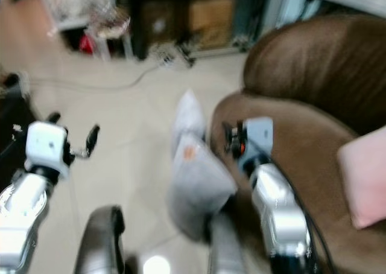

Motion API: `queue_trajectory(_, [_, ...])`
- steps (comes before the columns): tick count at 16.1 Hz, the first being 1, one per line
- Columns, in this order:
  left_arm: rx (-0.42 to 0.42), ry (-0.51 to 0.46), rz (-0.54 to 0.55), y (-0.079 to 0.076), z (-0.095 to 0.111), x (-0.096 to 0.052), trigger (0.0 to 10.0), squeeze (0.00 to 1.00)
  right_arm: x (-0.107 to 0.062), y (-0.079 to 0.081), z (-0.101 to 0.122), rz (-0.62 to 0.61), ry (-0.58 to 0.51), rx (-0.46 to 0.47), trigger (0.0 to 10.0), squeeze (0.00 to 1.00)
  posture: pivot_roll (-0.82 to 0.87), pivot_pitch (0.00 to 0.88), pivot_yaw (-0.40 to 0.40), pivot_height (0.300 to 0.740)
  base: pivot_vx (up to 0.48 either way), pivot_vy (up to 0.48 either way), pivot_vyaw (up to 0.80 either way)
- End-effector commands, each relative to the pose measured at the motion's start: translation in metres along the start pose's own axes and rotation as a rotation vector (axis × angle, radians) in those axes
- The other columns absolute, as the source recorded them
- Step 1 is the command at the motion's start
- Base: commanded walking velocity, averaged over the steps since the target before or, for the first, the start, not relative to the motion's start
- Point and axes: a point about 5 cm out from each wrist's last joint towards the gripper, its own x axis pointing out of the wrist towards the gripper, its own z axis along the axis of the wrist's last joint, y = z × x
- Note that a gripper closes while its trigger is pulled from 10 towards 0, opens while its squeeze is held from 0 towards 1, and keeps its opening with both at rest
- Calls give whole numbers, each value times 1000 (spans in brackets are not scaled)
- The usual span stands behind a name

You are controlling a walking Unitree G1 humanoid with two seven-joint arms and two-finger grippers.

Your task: Move the pillow to the sofa from floor

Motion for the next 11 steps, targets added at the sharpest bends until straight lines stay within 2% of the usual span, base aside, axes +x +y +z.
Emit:
queue_trajectory(1, [-4, -1, -11, 2, 3, 1, 10000, 0, 1, 6, -7, 35, 25, 31, 10000, 1000, -104, 0, -8, 465, 0, 0, 0])
queue_trajectory(2, [-39, 14, -27, 2, 0, -1, 10000, 1000, 5, 5, -6, 42, 11, -17, 10000, 1000, -106, 0, -6, 465, 0, 0, 0])
queue_trajectory(3, [-42, 20, -27, 3, -2, -3, 10000, 1000, 7, 4, -4, 50, -21, -54, 10000, 1000, -108, 0, -4, 465, 0, 0, 0])
queue_trajectory(6, [-16, 30, -52, 4, -6, -5, 10000, 1000, 15, 5, -9, 114, -12, -56, 10000, 1000, -104, 0, -3, 465, 0, 0, 0])
queue_trajectory(8, [-6, 36, -100, 2, -8, -7, 10000, 1000, 25, 12, -24, 166, 52, -18, 10000, 1000, -112, 0, 2, 465, 0, 0, 0])
queue_trajectory(9, [-9, 37, -110, 1, -8, -8, 10000, 1000, 27, 14, -26, 173, 61, -21, 10000, 1000, -114, 0, 1, 465, 0, 0, 0])
queue_trajectory(11, [-6, 44, -174, -4, -8, -9, 10000, 1000, 38, 19, -43, 195, 166, -71, 10000, 1000, -136, 0, 8, 465, 0, 0, 0])
